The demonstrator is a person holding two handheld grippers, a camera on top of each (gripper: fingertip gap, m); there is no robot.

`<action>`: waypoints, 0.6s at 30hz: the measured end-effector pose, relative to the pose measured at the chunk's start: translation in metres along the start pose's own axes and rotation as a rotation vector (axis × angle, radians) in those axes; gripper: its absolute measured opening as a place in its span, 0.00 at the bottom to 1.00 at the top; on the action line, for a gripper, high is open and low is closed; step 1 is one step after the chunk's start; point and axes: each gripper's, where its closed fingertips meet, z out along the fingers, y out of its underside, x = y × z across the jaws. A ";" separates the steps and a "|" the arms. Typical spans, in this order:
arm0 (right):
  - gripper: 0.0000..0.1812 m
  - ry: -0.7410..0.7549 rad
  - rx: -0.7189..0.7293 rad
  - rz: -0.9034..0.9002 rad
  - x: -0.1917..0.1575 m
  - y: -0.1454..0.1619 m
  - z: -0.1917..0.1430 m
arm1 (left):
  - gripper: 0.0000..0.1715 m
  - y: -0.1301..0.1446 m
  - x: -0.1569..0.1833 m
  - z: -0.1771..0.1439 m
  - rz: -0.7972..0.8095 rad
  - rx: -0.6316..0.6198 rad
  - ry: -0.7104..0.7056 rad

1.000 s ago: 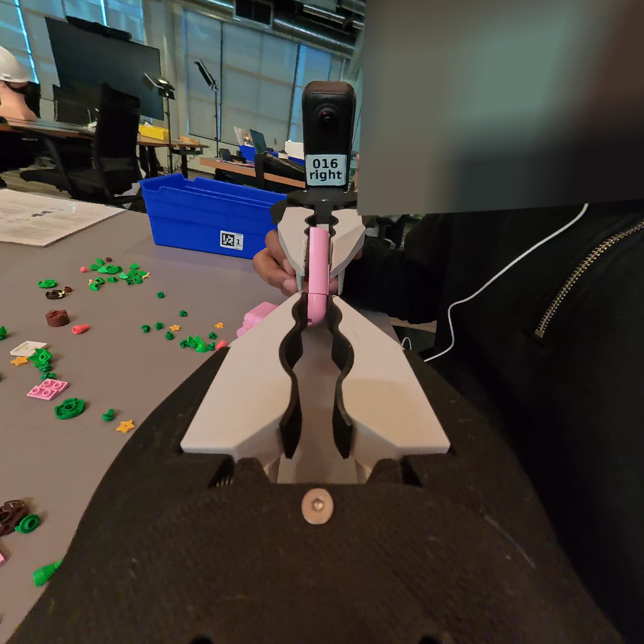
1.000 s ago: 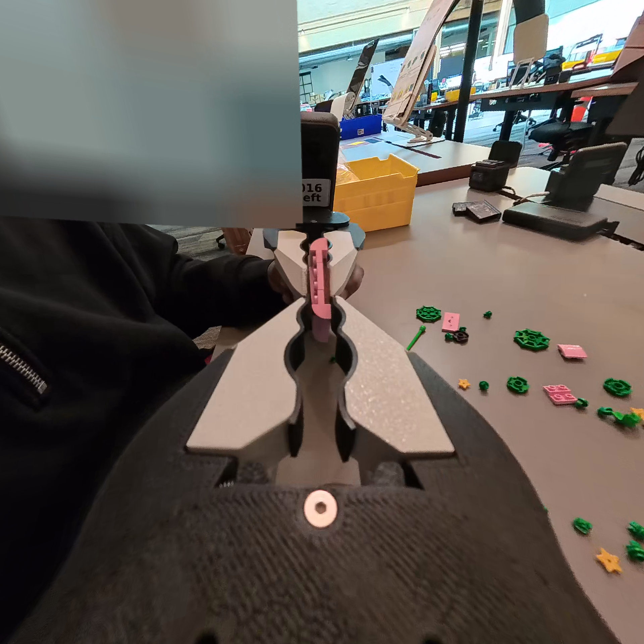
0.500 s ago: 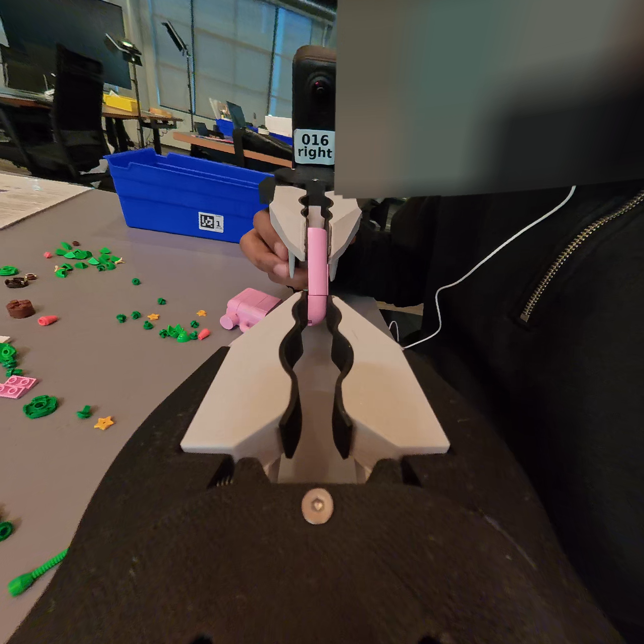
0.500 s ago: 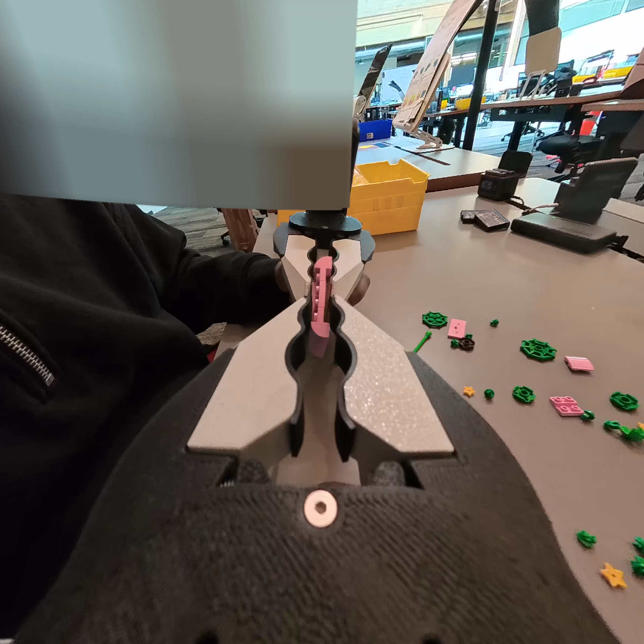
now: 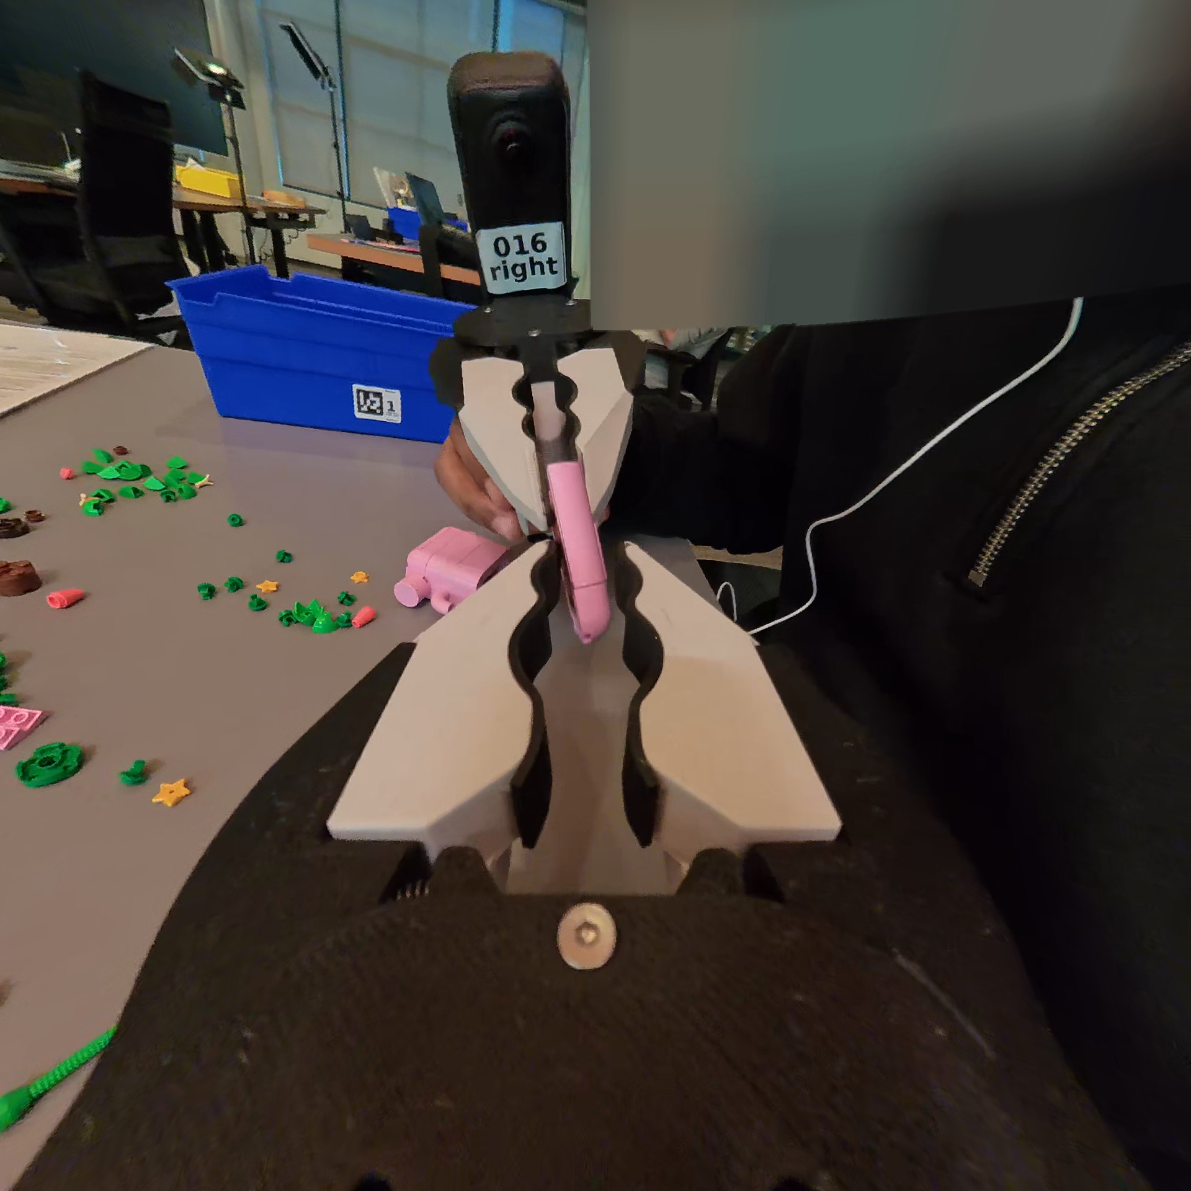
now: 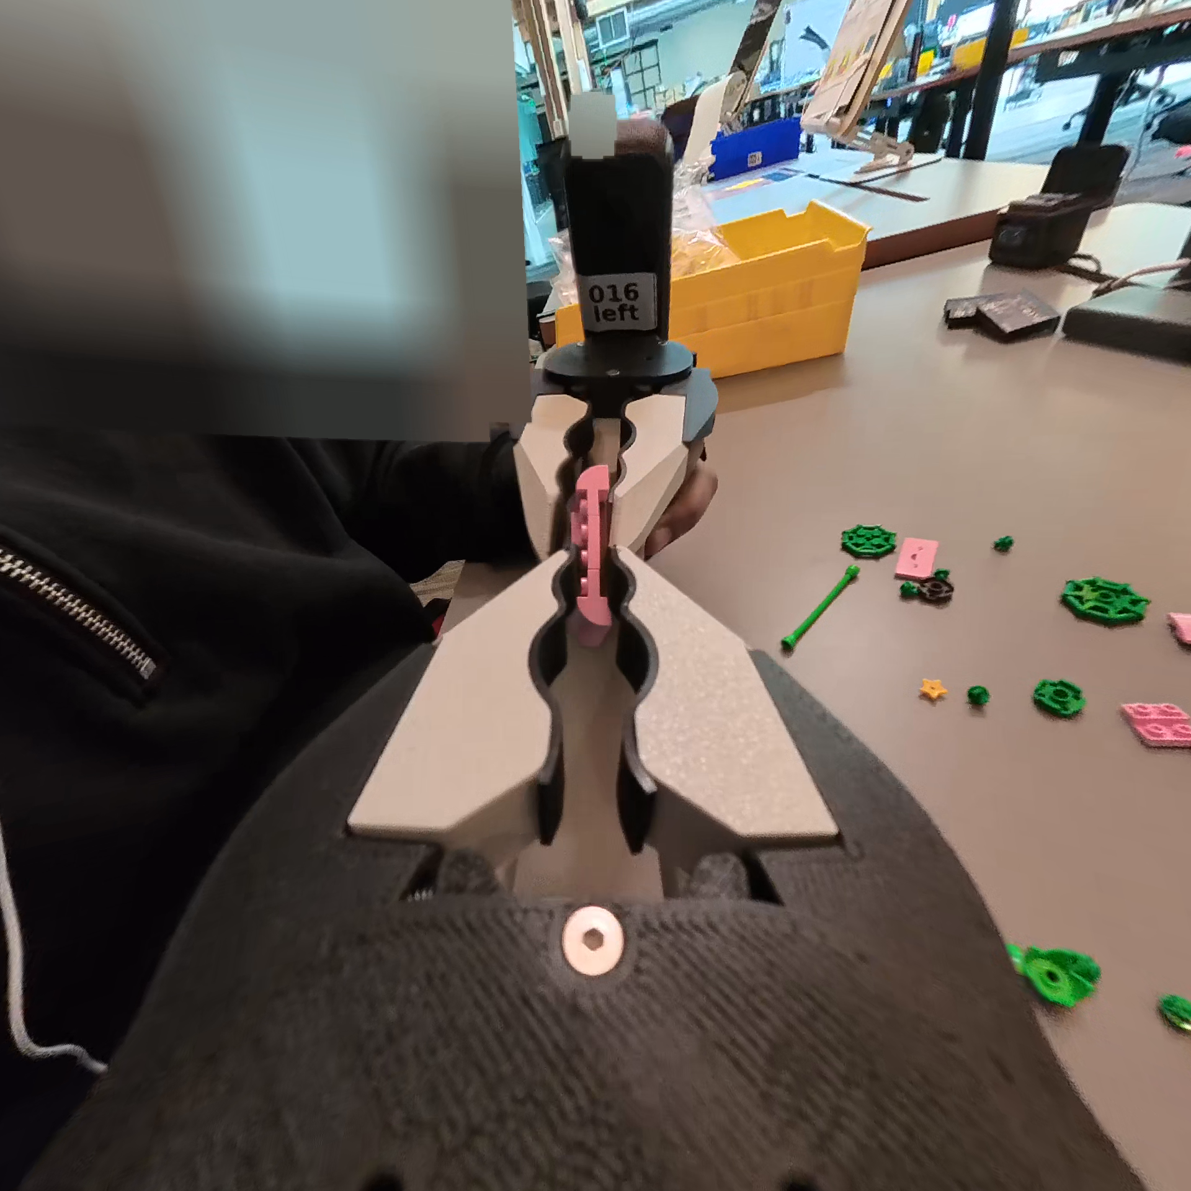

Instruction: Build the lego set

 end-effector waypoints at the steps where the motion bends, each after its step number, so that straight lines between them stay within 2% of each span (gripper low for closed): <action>1: 0.03 -0.001 0.001 0.013 0.001 0.001 0.001 | 0.06 0.002 -0.001 0.000 0.002 -0.011 -0.008; 10: 0.03 0.010 0.024 0.054 0.006 -0.002 -0.001 | 0.05 0.001 -0.008 -0.001 0.007 -0.004 -0.052; 13: 0.03 0.066 0.080 0.018 0.013 -0.011 -0.006 | 0.12 0.000 -0.018 -0.004 0.006 0.005 -0.114; 15: 0.03 0.172 0.110 -0.070 0.023 -0.018 -0.011 | 0.19 -0.002 -0.028 -0.007 -0.024 0.022 -0.163; 18: 0.03 0.260 0.151 -0.131 0.028 -0.025 -0.015 | 0.23 -0.003 -0.041 -0.011 -0.084 0.032 -0.216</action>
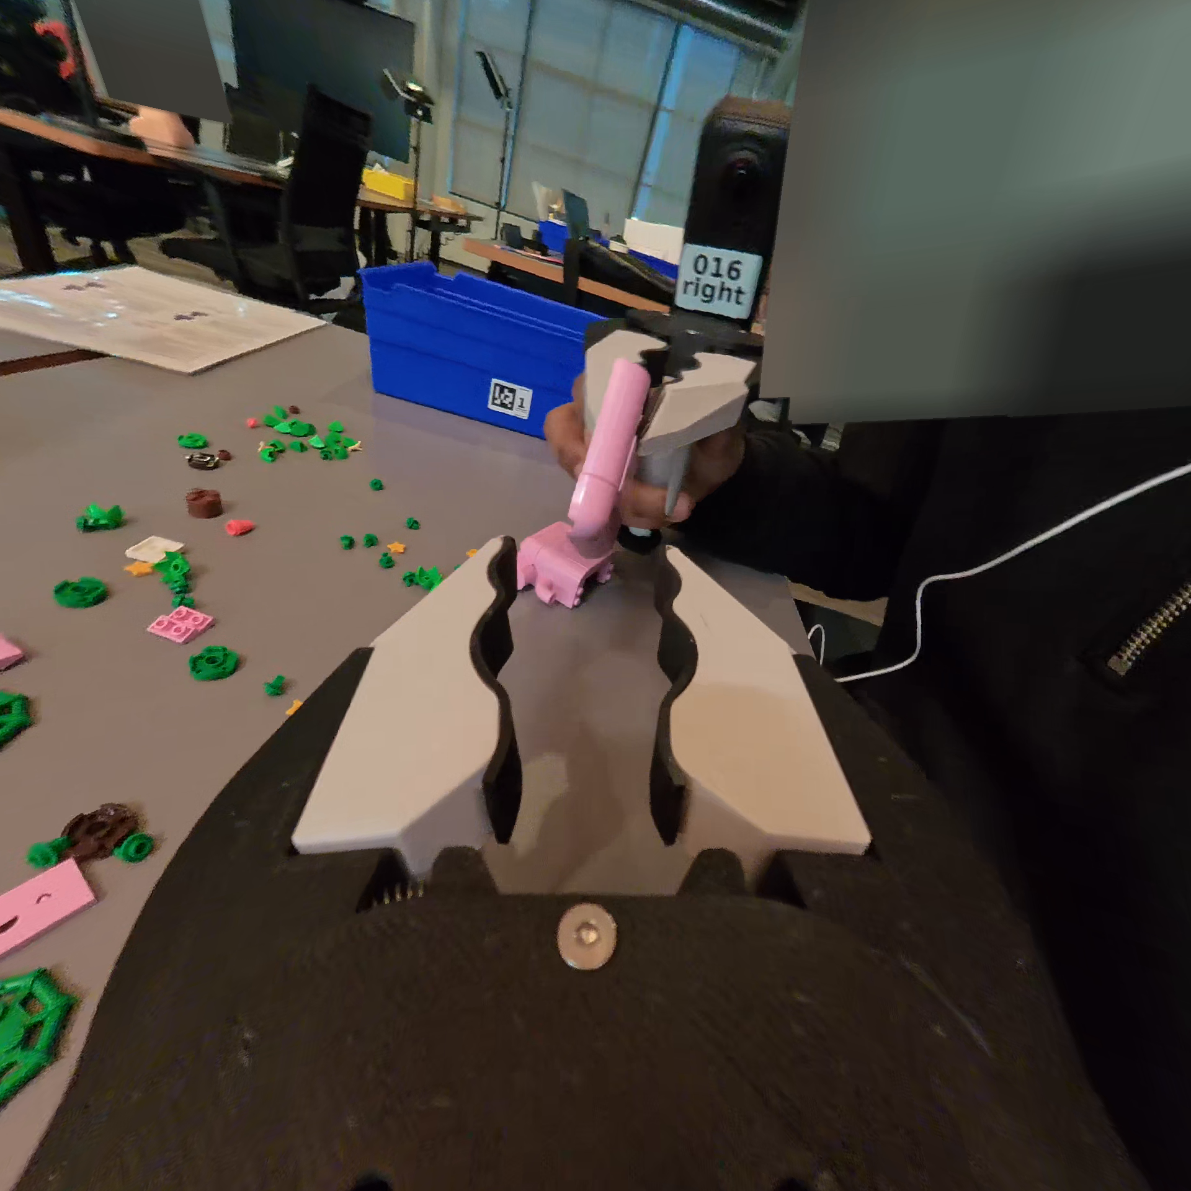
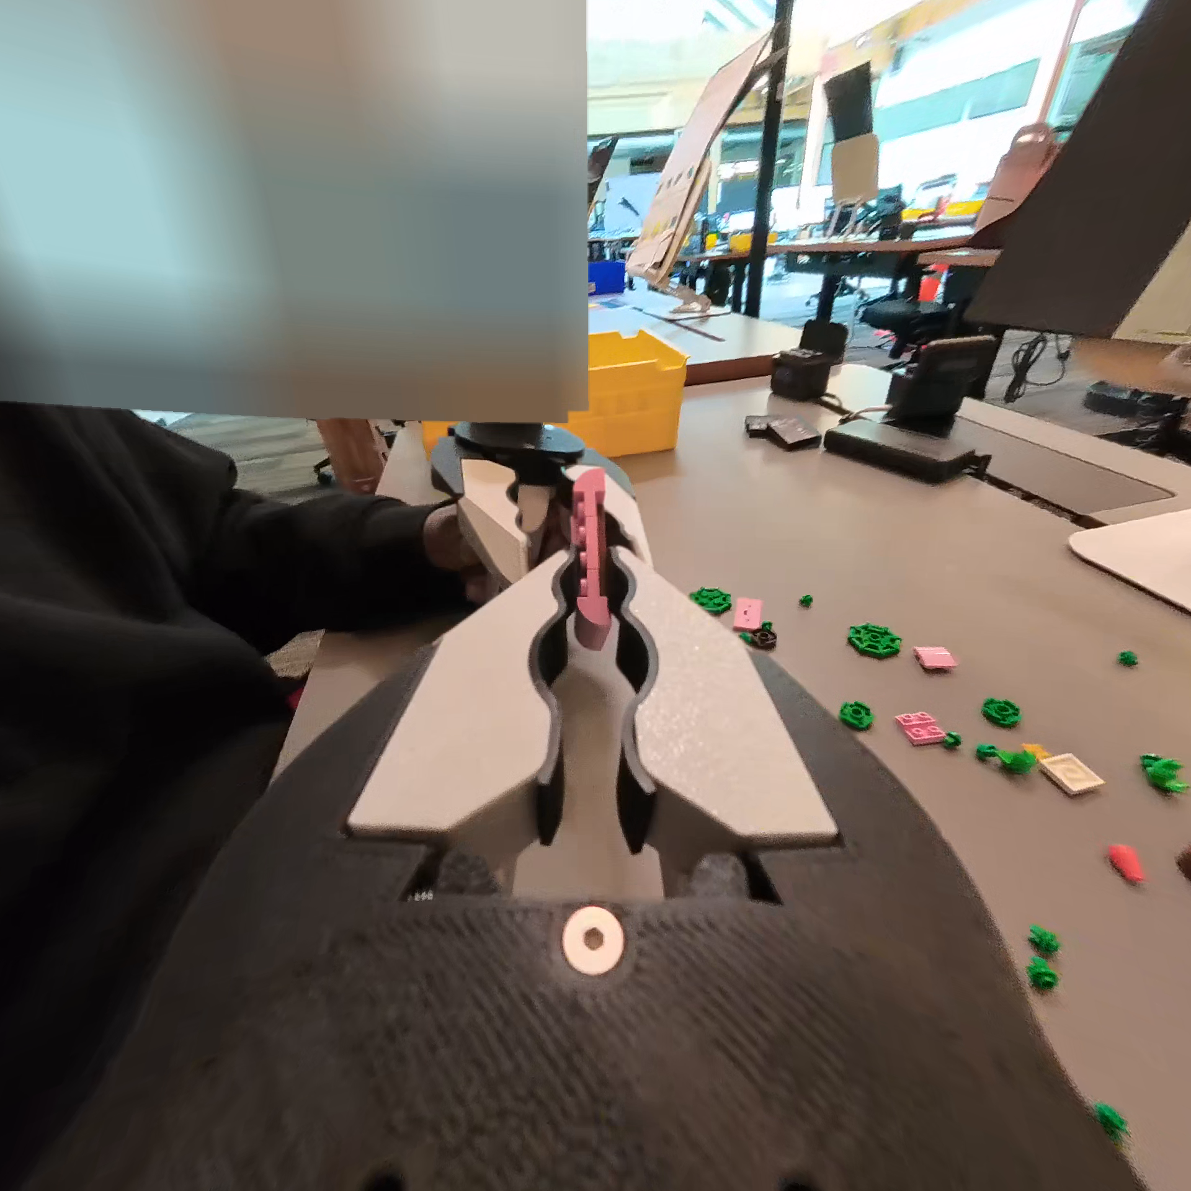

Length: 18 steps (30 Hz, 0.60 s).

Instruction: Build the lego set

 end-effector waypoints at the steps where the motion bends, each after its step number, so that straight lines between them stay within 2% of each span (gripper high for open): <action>1: 0.03 0.004 0.014 0.023 0.000 -0.002 0.001 | 0.23 -0.001 -0.001 0.000 -0.010 0.010 -0.003; 3: 0.03 -0.011 0.031 0.079 -0.002 -0.002 0.003 | 0.20 -0.003 0.000 -0.001 -0.024 0.020 0.015; 8: 0.03 -0.107 0.059 0.231 -0.007 0.003 0.007 | 0.04 -0.005 0.014 -0.002 -0.048 0.022 0.108; 11: 0.04 -0.166 0.059 0.261 -0.013 0.004 0.006 | 0.03 -0.003 0.019 -0.002 -0.046 0.009 0.142; 14: 0.09 -0.184 0.009 0.225 -0.020 0.011 0.008 | 0.03 0.003 0.026 0.000 -0.071 -0.036 0.195; 18: 0.05 -0.188 -0.056 0.166 -0.028 0.021 0.011 | 0.03 0.007 0.029 0.000 -0.080 -0.062 0.220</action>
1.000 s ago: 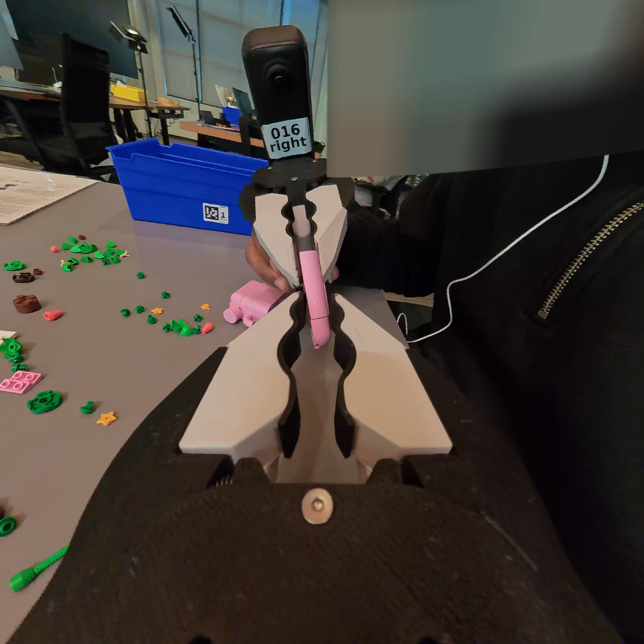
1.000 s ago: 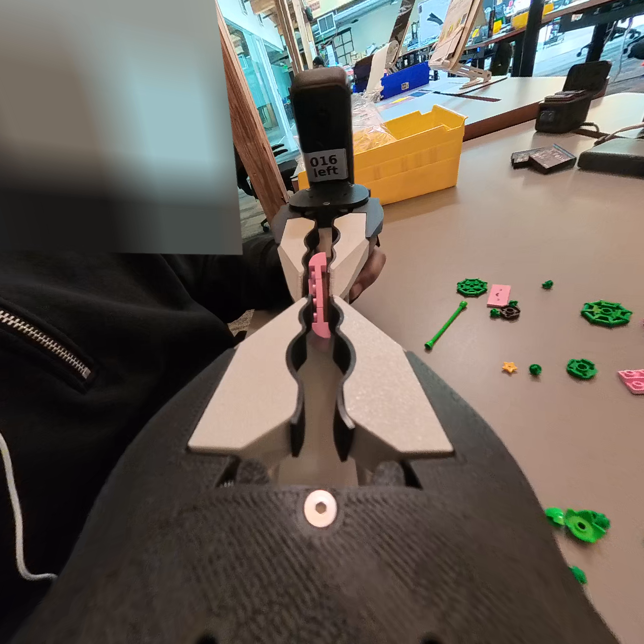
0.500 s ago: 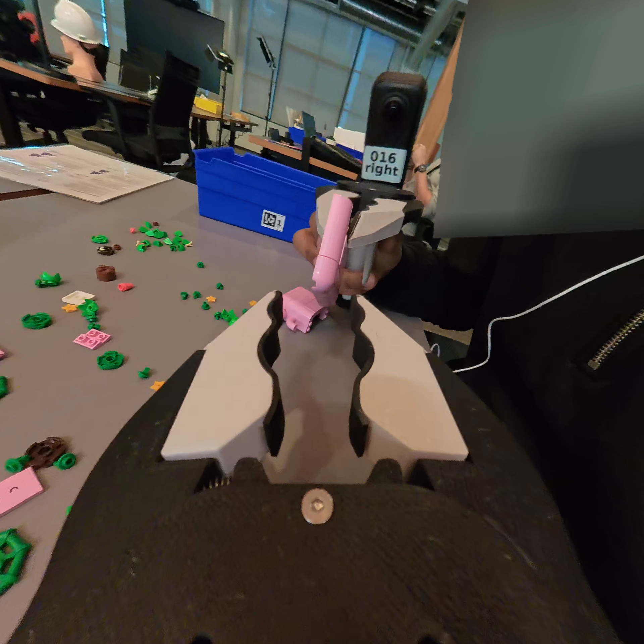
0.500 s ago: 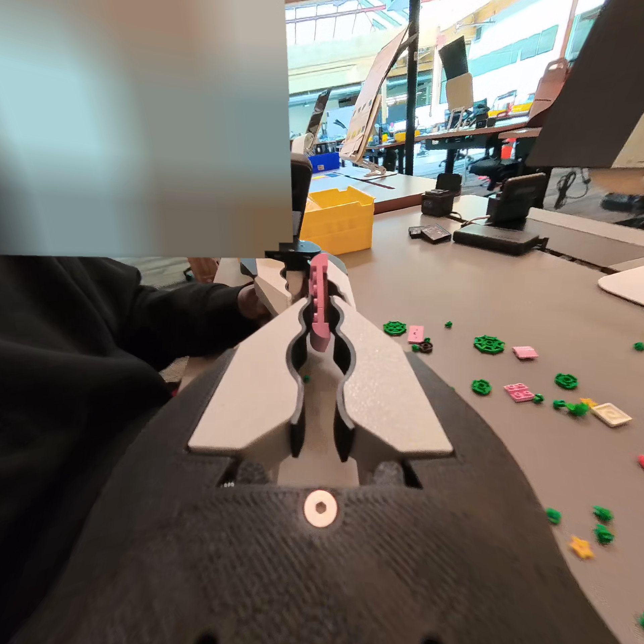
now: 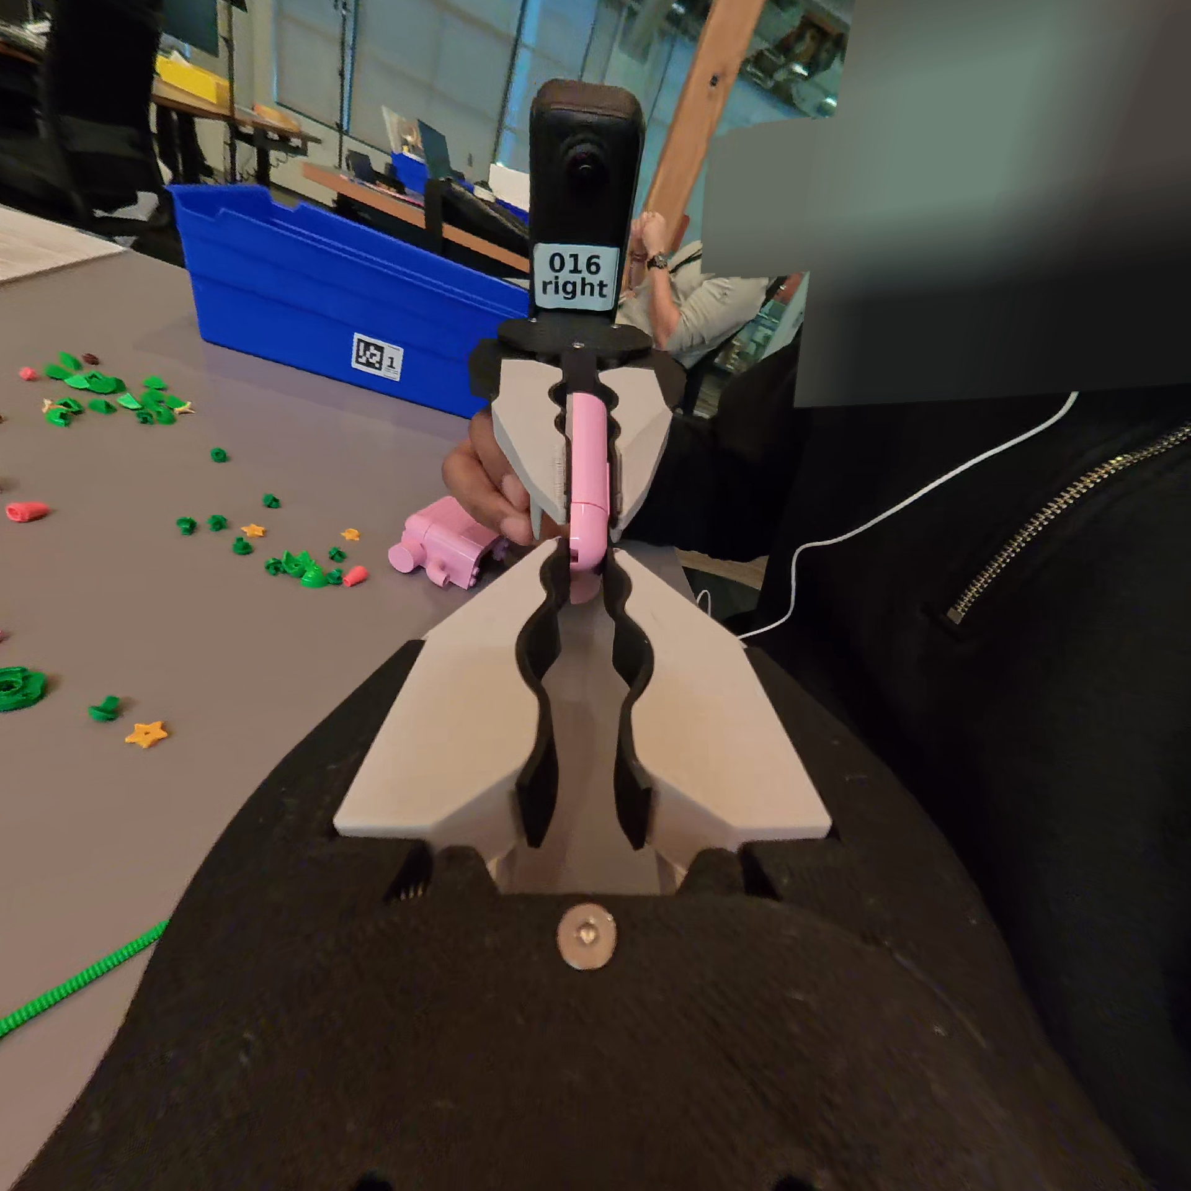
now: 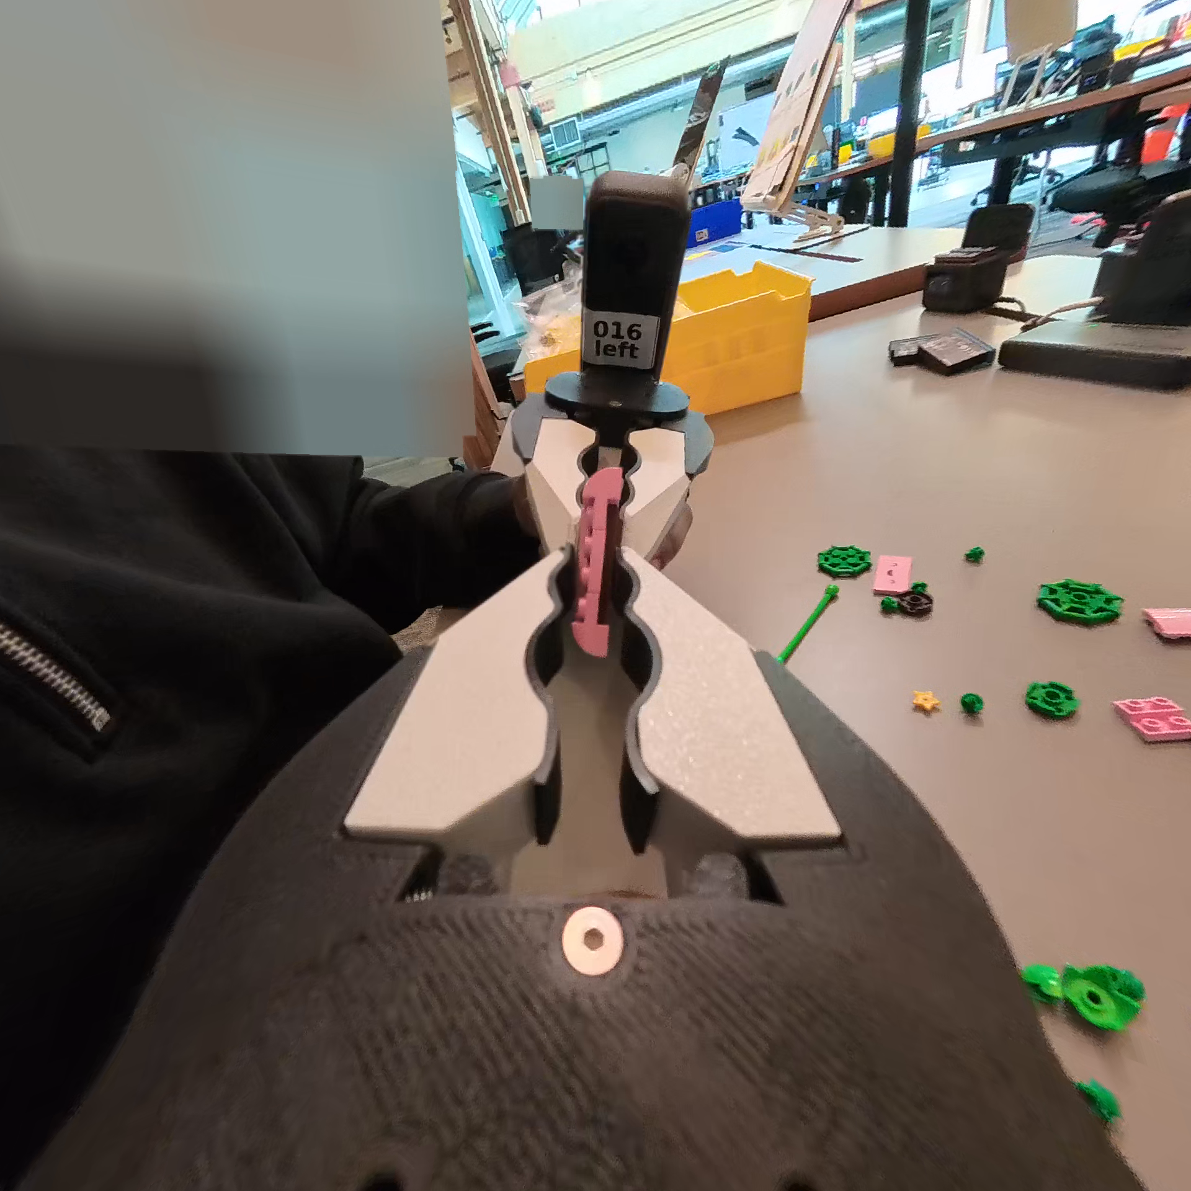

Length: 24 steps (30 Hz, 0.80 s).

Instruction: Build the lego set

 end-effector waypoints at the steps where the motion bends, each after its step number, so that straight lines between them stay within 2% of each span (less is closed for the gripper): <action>1: 0.04 0.000 -0.002 0.000 0.000 0.000 0.000 | 0.03 -0.001 0.000 0.000 -0.009 0.004 0.007; 9: 0.04 -0.068 0.046 0.131 -0.003 -0.010 -0.001 | 0.03 -0.013 0.006 -0.001 -0.045 0.092 0.032; 14: 0.05 -0.167 0.037 0.244 -0.013 -0.009 0.000 | 0.03 -0.013 0.017 -0.001 -0.055 0.078 0.107; 18: 0.05 -0.193 0.027 0.254 -0.018 -0.008 0.000 | 0.03 -0.011 0.020 -0.002 -0.073 0.070 0.144; 24: 0.05 -0.159 0.013 0.166 -0.018 -0.008 -0.001 | 0.03 -0.012 0.020 -0.001 -0.084 0.075 0.146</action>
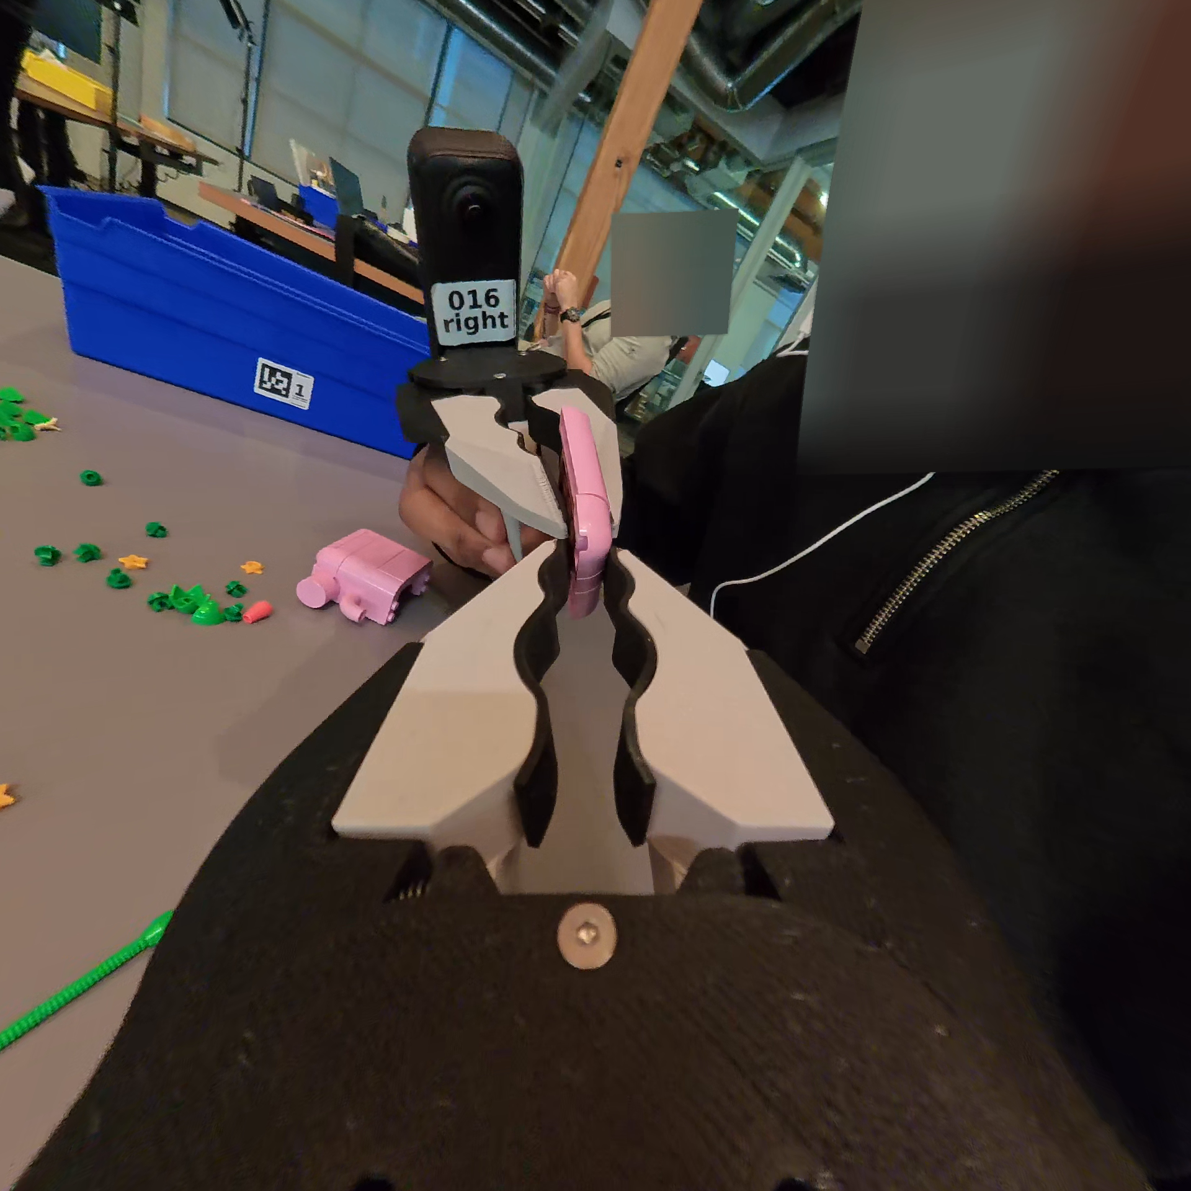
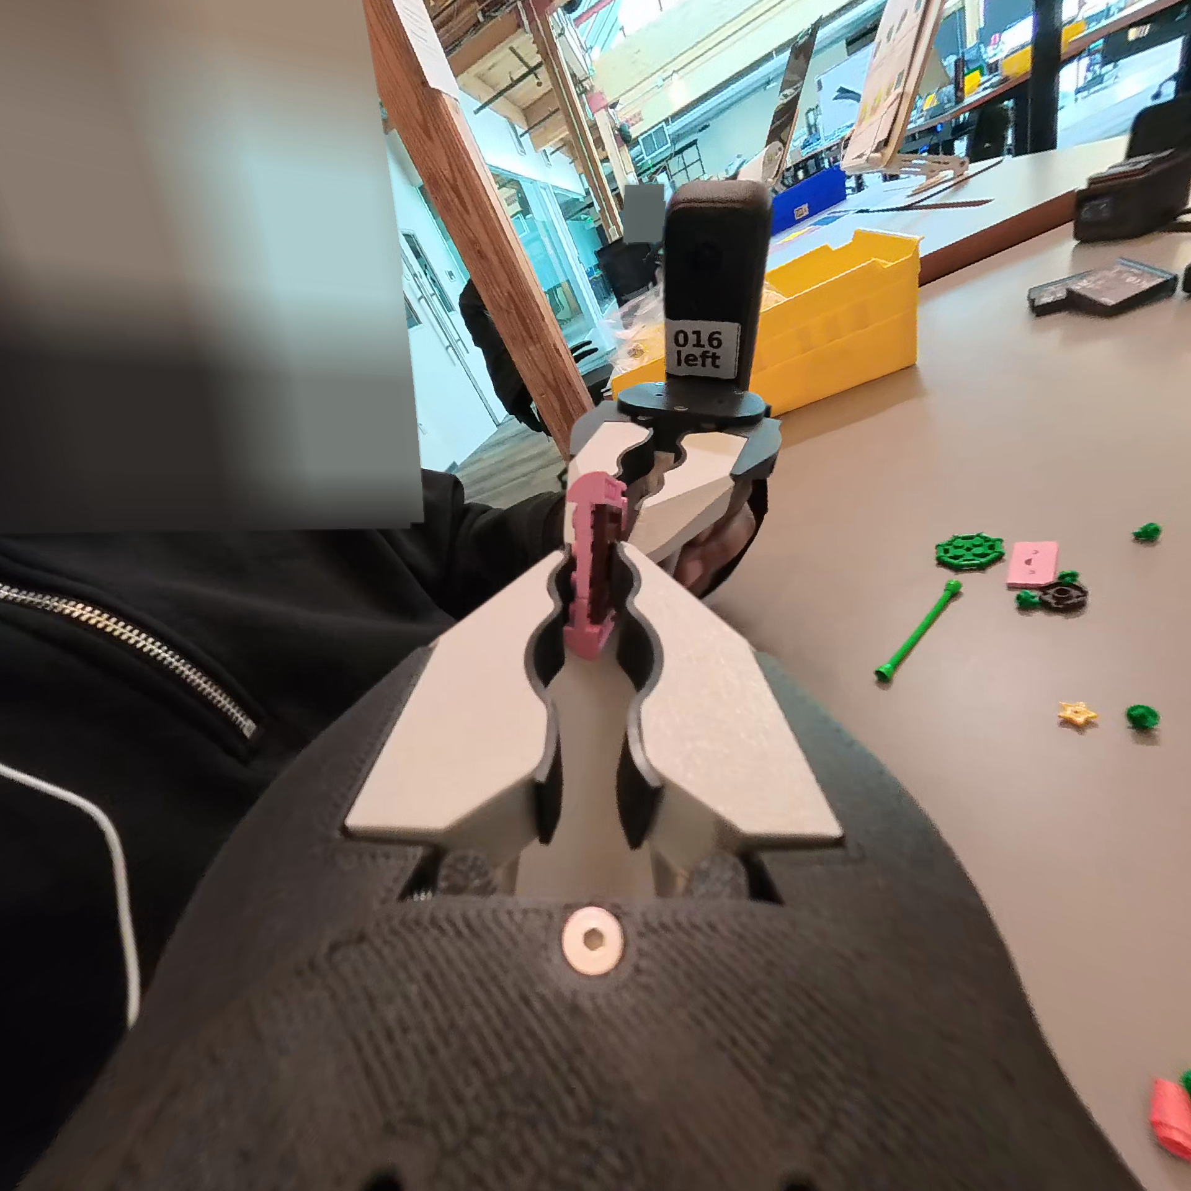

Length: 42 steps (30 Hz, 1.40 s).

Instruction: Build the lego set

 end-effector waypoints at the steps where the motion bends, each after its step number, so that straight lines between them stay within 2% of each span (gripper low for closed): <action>1: 0.05 0.010 0.001 -0.021 0.000 0.000 0.000 | 0.03 0.000 0.000 0.000 -0.001 0.002 -0.002; 6: 0.05 0.141 0.006 -0.196 0.010 -0.004 -0.001 | 0.03 -0.003 -0.009 -0.003 0.045 -0.003 -0.090; 8: 0.15 0.191 0.018 -0.244 0.014 -0.007 -0.004 | 0.03 0.007 -0.018 -0.003 0.065 -0.064 -0.152; 9: 0.16 0.199 0.027 -0.248 0.015 -0.009 -0.007 | 0.03 0.013 -0.023 -0.003 0.071 -0.100 -0.179; 19: 0.05 0.183 -0.053 -0.195 0.026 0.007 -0.009 | 0.03 0.027 -0.030 -0.003 0.115 -0.182 -0.228; 23: 0.04 0.155 -0.013 -0.136 0.024 0.000 -0.009 | 0.04 0.019 -0.030 -0.002 0.154 -0.129 -0.251; 27: 0.04 0.154 -0.008 -0.138 0.023 -0.001 -0.009 | 0.03 0.016 -0.028 -0.002 0.110 -0.121 -0.234; 31: 0.05 0.215 -0.045 -0.308 0.022 -0.002 -0.010 | 0.03 0.015 -0.029 0.000 0.014 -0.107 -0.222; 37: 0.04 0.318 -0.153 -0.640 0.020 0.006 -0.012 | 0.05 0.020 -0.034 0.003 -0.026 -0.125 -0.244; 41: 0.04 0.299 -0.150 -0.691 0.016 0.006 -0.015 | 0.05 0.021 -0.032 0.006 0.015 -0.132 -0.247; 42: 0.04 0.293 -0.129 -0.703 0.014 0.004 -0.014 | 0.05 0.018 -0.031 0.007 0.065 -0.119 -0.246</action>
